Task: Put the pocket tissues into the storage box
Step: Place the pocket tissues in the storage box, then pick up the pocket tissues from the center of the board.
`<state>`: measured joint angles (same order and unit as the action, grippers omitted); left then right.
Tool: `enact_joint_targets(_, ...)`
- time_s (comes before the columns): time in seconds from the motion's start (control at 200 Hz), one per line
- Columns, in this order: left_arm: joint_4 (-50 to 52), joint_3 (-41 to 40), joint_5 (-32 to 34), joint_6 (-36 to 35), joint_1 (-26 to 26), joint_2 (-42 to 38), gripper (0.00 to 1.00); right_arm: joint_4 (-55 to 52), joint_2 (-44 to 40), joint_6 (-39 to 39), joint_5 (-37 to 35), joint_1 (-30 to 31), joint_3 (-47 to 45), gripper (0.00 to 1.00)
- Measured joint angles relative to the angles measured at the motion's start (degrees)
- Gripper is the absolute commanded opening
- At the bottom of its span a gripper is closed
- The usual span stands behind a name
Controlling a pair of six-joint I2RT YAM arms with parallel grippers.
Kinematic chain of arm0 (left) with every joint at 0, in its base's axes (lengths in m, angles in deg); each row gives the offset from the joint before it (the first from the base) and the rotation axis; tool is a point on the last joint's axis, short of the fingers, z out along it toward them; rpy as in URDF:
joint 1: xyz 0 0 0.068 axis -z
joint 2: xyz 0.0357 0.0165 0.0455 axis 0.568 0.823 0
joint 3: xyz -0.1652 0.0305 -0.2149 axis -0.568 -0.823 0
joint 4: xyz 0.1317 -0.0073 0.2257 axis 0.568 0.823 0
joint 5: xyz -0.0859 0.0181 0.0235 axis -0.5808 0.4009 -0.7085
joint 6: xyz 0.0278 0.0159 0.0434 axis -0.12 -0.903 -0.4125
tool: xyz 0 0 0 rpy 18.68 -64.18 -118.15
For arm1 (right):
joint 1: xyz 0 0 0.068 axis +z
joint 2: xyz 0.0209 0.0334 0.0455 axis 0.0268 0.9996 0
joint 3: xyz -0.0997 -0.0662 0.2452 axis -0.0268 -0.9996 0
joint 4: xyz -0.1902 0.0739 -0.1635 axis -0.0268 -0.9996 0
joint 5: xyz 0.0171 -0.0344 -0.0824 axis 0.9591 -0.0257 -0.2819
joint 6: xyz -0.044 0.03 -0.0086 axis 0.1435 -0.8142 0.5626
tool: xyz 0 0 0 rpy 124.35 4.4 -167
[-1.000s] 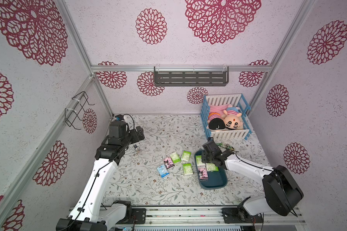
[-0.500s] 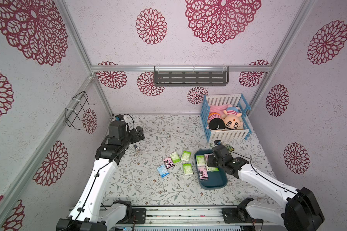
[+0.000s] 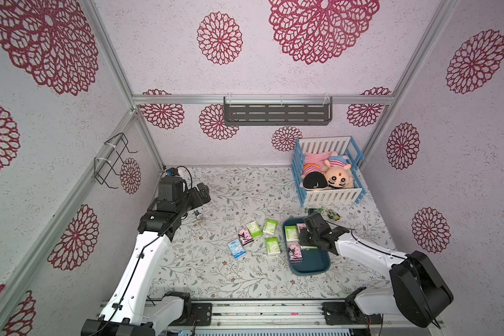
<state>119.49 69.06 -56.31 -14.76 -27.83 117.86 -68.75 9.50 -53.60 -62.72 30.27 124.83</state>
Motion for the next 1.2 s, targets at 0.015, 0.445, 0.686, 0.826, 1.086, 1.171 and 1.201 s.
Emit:
enact_joint_targets(0.015, -0.11, -0.26, -0.35, 0.26, 0.00, 0.04, 0.97, 0.04, 0.00, 0.15, 0.02, 0.00, 0.11, 0.08)
enact_joint_targets(0.445, -1.97, -1.38, -1.22, 2.43, 2.08, 3.23, 0.97, -1.36, -12.94, 2.05, 2.47, 2.93, 3.45, 0.47)
enact_joint_targets(0.686, -1.70, -0.52, -7.04, 3.56, -1.68, 6.12, 0.97, 3.98, -0.33, 2.32, 6.10, 12.55, 13.97, 0.57)
enact_joint_targets(0.826, -1.46, -1.70, -8.44, 3.87, -6.51, 4.94, 0.97, 5.01, 12.90, 2.38, 8.81, 14.91, 23.26, 0.58)
enact_joint_targets(1.086, 0.74, -3.15, -8.57, 1.90, -9.97, 1.62, 0.97, 0.13, 31.82, 3.74, 10.73, 15.02, 38.64, 0.60)
enact_joint_targets(1.171, 0.90, -3.72, -8.76, 1.68, -9.97, 1.55, 0.97, -1.95, 35.43, 4.09, 10.82, 15.02, 41.16, 0.61)
enact_joint_targets(1.201, 0.90, -3.89, -8.85, 1.64, -9.99, 1.57, 0.97, -2.64, 36.11, 4.26, 10.82, 15.02, 41.57, 0.61)
